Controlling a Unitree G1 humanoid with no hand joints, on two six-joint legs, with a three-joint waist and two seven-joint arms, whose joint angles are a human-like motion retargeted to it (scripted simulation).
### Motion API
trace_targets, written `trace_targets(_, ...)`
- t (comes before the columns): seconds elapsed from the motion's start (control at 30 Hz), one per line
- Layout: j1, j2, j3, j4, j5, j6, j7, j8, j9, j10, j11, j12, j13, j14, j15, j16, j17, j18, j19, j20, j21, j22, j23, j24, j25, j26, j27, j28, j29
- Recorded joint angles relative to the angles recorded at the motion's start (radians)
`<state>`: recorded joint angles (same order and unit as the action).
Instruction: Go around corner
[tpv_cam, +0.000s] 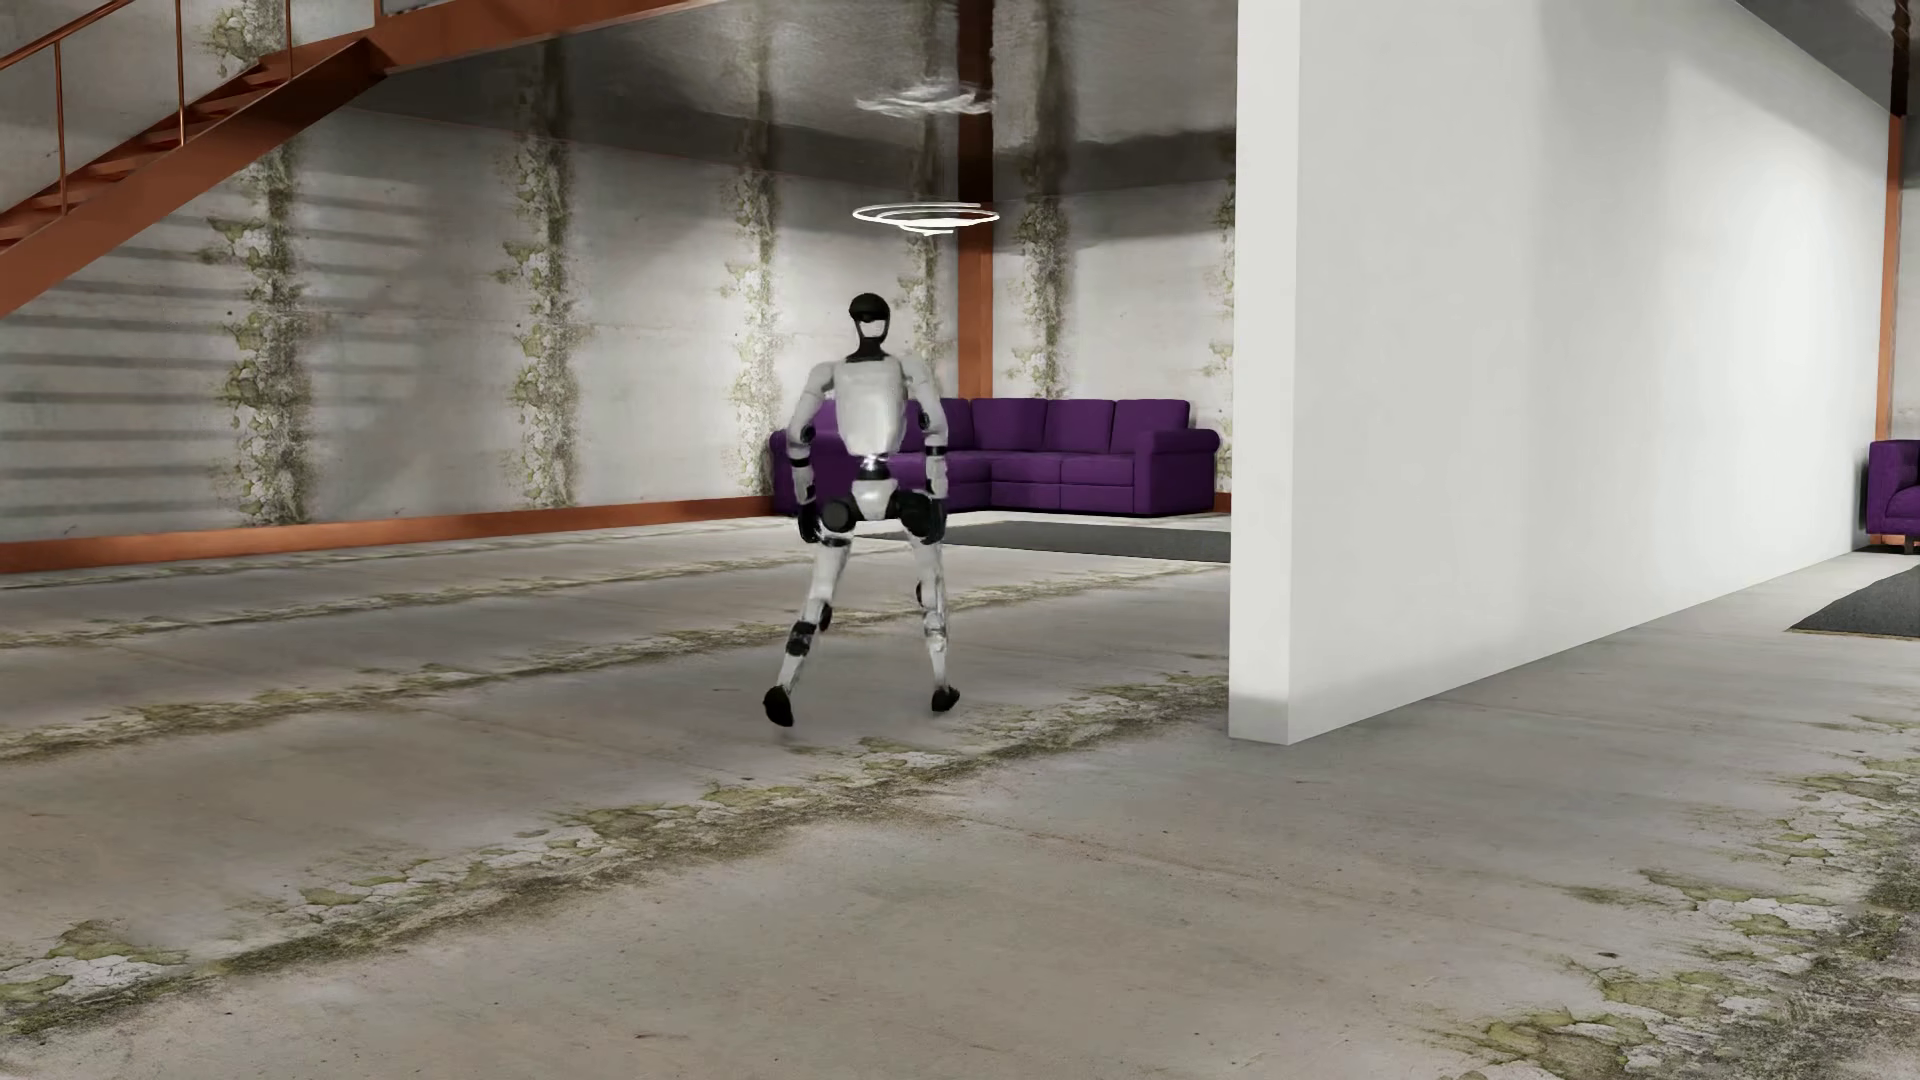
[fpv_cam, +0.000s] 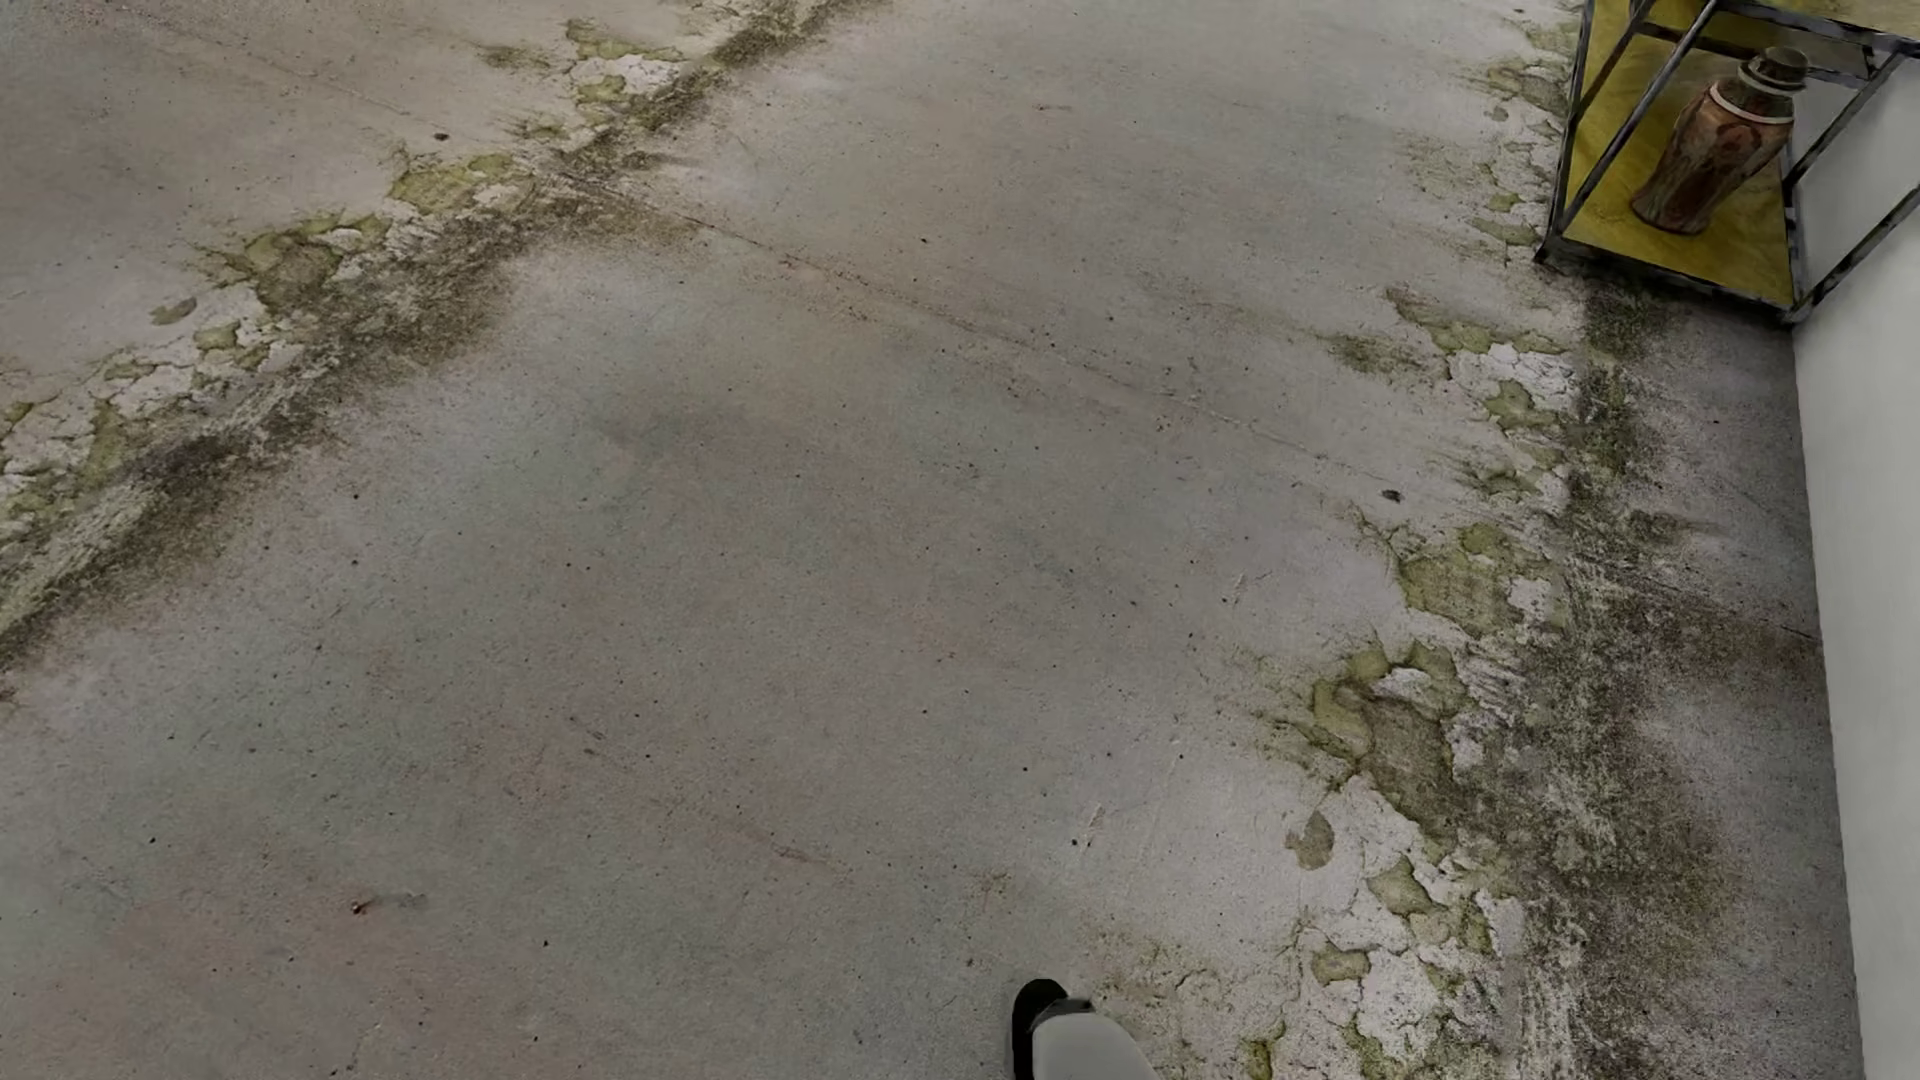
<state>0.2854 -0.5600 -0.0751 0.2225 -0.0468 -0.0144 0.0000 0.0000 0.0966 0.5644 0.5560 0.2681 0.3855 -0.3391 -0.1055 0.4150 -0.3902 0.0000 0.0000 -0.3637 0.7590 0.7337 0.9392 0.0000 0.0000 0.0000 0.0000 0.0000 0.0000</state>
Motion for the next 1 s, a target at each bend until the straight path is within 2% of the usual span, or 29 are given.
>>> trace_targets(0.03, 0.019, -0.052, -0.045, 0.011, -0.014, 0.016, 0.0, 0.0, 0.007, 0.017, 0.037, -0.029, 0.029, -0.009, 0.161, 0.011, -0.005, 0.0, 0.0, -0.005, -0.015, -0.021, 0.016, 0.0, 0.0, 0.0, 0.0, 0.0, 0.0)
trace_targets(0.07, 0.063, -0.098, -0.08, 0.026, -0.008, 0.038, 0.0, 0.0, 0.026, 0.02, 0.133, -0.049, 0.036, 0.022, 0.3, 0.016, -0.011, 0.0, 0.0, -0.011, 0.021, -0.019, 0.054, 0.0, 0.0, 0.0, 0.0, 0.0, 0.0)
trace_targets(0.1, 0.092, -0.12, -0.097, 0.04, 0.016, 0.06, 0.0, 0.0, 0.032, 0.028, 0.198, -0.046, 0.027, 0.094, 0.34, 0.015, -0.008, 0.0, 0.0, 0.013, 0.05, -0.018, 0.097, 0.0, 0.0, 0.0, 0.0, 0.0, 0.0)
trace_targets(0.13, 0.073, -0.094, -0.114, 0.066, 0.05, 0.078, 0.0, 0.0, 0.02, 0.096, 0.218, -0.027, 0.025, 0.202, 0.293, 0.013, -0.009, 0.0, 0.0, 0.029, 0.084, -0.004, 0.114, 0.0, 0.0, 0.0, 0.0, 0.0, 0.0)
trace_targets(0.17, -0.002, -0.06, -0.104, 0.06, 0.074, 0.081, 0.0, 0.0, 0.0, 0.186, 0.234, -0.011, 0.039, 0.308, 0.224, 0.01, -0.004, 0.0, 0.0, 0.016, 0.07, 0.023, 0.114, 0.0, 0.0, 0.0, 0.0, 0.0, 0.0)
trace_targets(0.2, -0.091, -0.016, -0.048, 0.035, 0.104, 0.086, 0.0, 0.0, -0.008, 0.325, 0.236, -0.006, 0.053, 0.322, 0.156, 0.005, -0.002, 0.0, 0.0, 0.007, 0.036, 0.05, 0.084, 0.0, 0.0, 0.0, 0.0, 0.0, 0.0)
trace_targets(0.23, -0.162, 0.07, 0.017, 0.022, 0.152, 0.1, 0.0, 0.0, 0.014, 0.482, 0.213, 0.003, 0.039, 0.283, 0.106, 0.001, -0.004, 0.0, 0.0, -0.007, 0.046, 0.061, 0.055, 0.0, 0.0, 0.0, 0.0, 0.0, 0.0)
trace_targets(0.3, -0.359, 0.282, 0.124, -0.029, 0.233, 0.099, 0.0, 0.0, 0.037, 0.716, 0.097, 0.055, -0.042, 0.145, 0.03, -0.01, -0.009, 0.0, 0.0, -0.034, 0.061, 0.081, -0.004, 0.0, 0.0, 0.0, 0.0, 0.0, 0.0)
trace_targets(0.37, -0.58, 0.485, 0.226, -0.077, 0.269, 0.096, 0.0, 0.0, 0.044, 0.694, -0.021, 0.103, -0.116, 0.065, -0.089, -0.004, -0.015, 0.0, 0.0, -0.103, -0.058, 0.107, -0.109, 0.0, 0.0, 0.0, 0.0, 0.0, 0.0)
trace_targets(0.4, -0.636, 0.596, 0.285, -0.111, 0.237, 0.085, 0.0, 0.0, 0.051, 0.576, -0.059, 0.135, -0.147, 0.061, -0.147, -0.006, -0.023, 0.0, 0.0, -0.113, -0.115, 0.12, -0.166, 0.0, 0.0, 0.0, 0.0, 0.0, 0.0)
trace_targets(0.47, -0.741, 0.748, 0.378, -0.105, 0.208, 0.086, 0.0, 0.0, 0.031, 0.273, -0.12, 0.184, -0.221, 0.126, -0.254, -0.01, -0.038, 0.0, 0.0, -0.144, -0.24, 0.151, -0.28, 0.0, 0.0, 0.0, 0.0, 0.0, 0.0)
trace_targets(0.53, -0.785, 0.87, 0.417, -0.104, 0.19, 0.091, 0.0, 0.0, -0.006, -0.066, -0.149, 0.232, -0.308, 0.162, -0.331, -0.013, -0.057, 0.0, 0.0, -0.15, -0.316, 0.159, -0.372, 0.0, 0.0, 0.0, 0.0, 0.0, 0.0)
trace_targets(0.57, -0.809, 0.917, 0.443, -0.089, 0.176, 0.1, 0.0, 0.0, -0.02, -0.099, -0.149, 0.246, -0.329, 0.129, -0.333, -0.011, -0.067, 0.0, 0.0, -0.151, -0.35, 0.162, -0.41, 0.0, 0.0, 0.0, 0.0, 0.0, 0.0)
trace_targets(0.6, -0.825, 0.957, 0.493, -0.084, 0.119, 0.091, 0.0, 0.0, -0.02, -0.056, -0.132, 0.26, -0.341, 0.133, -0.304, -0.01, -0.068, 0.0, 0.0, -0.148, -0.379, 0.166, -0.43, 0.0, 0.0, 0.0, 0.0, 0.0, 0.0)
trace_targets(0.63, -0.873, 0.973, 0.514, -0.095, 0.066, 0.069, 0.0, 0.0, -0.023, 0.084, -0.078, 0.259, -0.335, 0.216, -0.231, -0.011, -0.06, 0.0, 0.0, -0.162, -0.398, 0.19, -0.435, 0.0, 0.0, 0.0, 0.0, 0.0, 0.0)
trace_targets(0.67, -0.891, 0.967, 0.509, -0.141, 0.003, 0.026, 0.0, 0.0, -0.009, 0.222, 0.033, 0.238, -0.311, 0.234, -0.091, -0.013, -0.029, 0.0, 0.0, -0.186, -0.401, 0.247, -0.401, 0.0, 0.0, 0.0, 0.0, 0.0, 0.0)
trace_targets(0.7, -0.84, 0.913, 0.481, -0.169, -0.021, 0.019, 0.0, 0.0, 0.002, 0.292, 0.217, 0.201, -0.281, 0.185, 0.075, -0.022, -0.018, 0.0, 0.0, -0.191, -0.399, 0.283, -0.363, 0.0, 0.0, 0.0, 0.0, 0.0, 0.0)
trace_targets(0.73, -0.793, 0.782, 0.447, -0.183, 0.009, 0.033, 0.0, 0.0, -0.007, 0.315, 0.49, 0.192, -0.268, 0.12, 0.201, -0.04, -0.024, 0.0, 0.0, -0.165, -0.345, 0.258, -0.325, 0.0, 0.0, 0.0, 0.0, 0.0, 0.0)
trace_targets(0.77, -0.698, 0.672, 0.37, -0.226, 0.004, 0.021, 0.0, 0.0, 0.006, 0.28, 0.713, 0.178, -0.265, 0.102, 0.19, -0.049, -0.018, 0.0, 0.0, -0.149, -0.28, 0.214, -0.27, 0.0, 0.0, 0.0, 0.0, 0.0, 0.0)
trace_targets(0.8, -0.6, 0.583, 0.286, -0.242, 0.04, 0.041, 0.0, 0.0, 0.018, 0.226, 0.825, 0.154, -0.248, 0.109, 0.169, -0.057, -0.01, 0.0, 0.0, -0.13, -0.217, 0.164, -0.206, 0.0, 0.0, 0.0, 0.0, 0.0, 0.0)
trace_targets(0.83, -0.521, 0.462, 0.207, -0.247, 0.066, 0.069, 0.0, 0.0, 0.014, 0.172, 0.873, 0.12, -0.195, 0.111, 0.165, -0.069, -0.009, 0.0, 0.0, -0.096, -0.212, 0.098, -0.194, 0.0, 0.0, 0.0, 0.0, 0.0, 0.0)
trace_targets(0.87, -0.412, 0.375, 0.144, -0.247, 0.094, 0.099, 0.0, 0.0, 0.02, 0.104, 0.814, 0.094, -0.122, 0.11, 0.188, -0.077, -0.013, 0.0, 0.0, -0.09, -0.236, 0.026, -0.193, 0.0, 0.0, 0.0, 0.0, 0.0, 0.0)
trace_targets(0.9, -0.315, 0.305, 0.1, -0.243, 0.112, 0.098, 0.0, 0.0, 0.026, 0.048, 0.655, 0.065, -0.127, 0.106, 0.262, -0.072, 0.027, 0.0, 0.0, -0.049, -0.139, -0.04, -0.012, 0.0, 0.0, 0.0, 0.0, 0.0, 0.0)
trace_targets(0.93, -0.222, 0.247, 0.054, -0.232, 0.124, 0.111, 0.0, 0.0, 0.026, -0.003, 0.443, 0.036, -0.072, 0.101, 0.363, -0.074, 0.004, 0.0, 0.0, -0.006, -0.072, -0.124, -0.022, 0.0, 0.0, 0.0, 0.0, 0.0, 0.0)
trace_targets(0.97, -0.144, 0.2, 0.017, -0.22, 0.126, 0.115, 0.0, 0.0, 0.018, -0.045, 0.224, 0.009, -0.03, 0.081, 0.42, -0.072, 0.003, 0.0, 0.0, -0.005, -0.034, -0.187, 0.007, 0.0, 0.0, 0.0, 0.0, 0.0, 0.0)
trace_targets(1.0, -0.073, 0.18, -0.016, -0.214, 0.115, 0.104, 0.0, 0.0, 0.013, -0.065, 0.019, -0.029, 0.004, 0.047, 0.29, -0.059, 0.009, 0.0, 0.0, 0.025, -0.011, -0.244, 0.033, 0.0, 0.0, 0.0, 0.0, 0.0, 0.0)
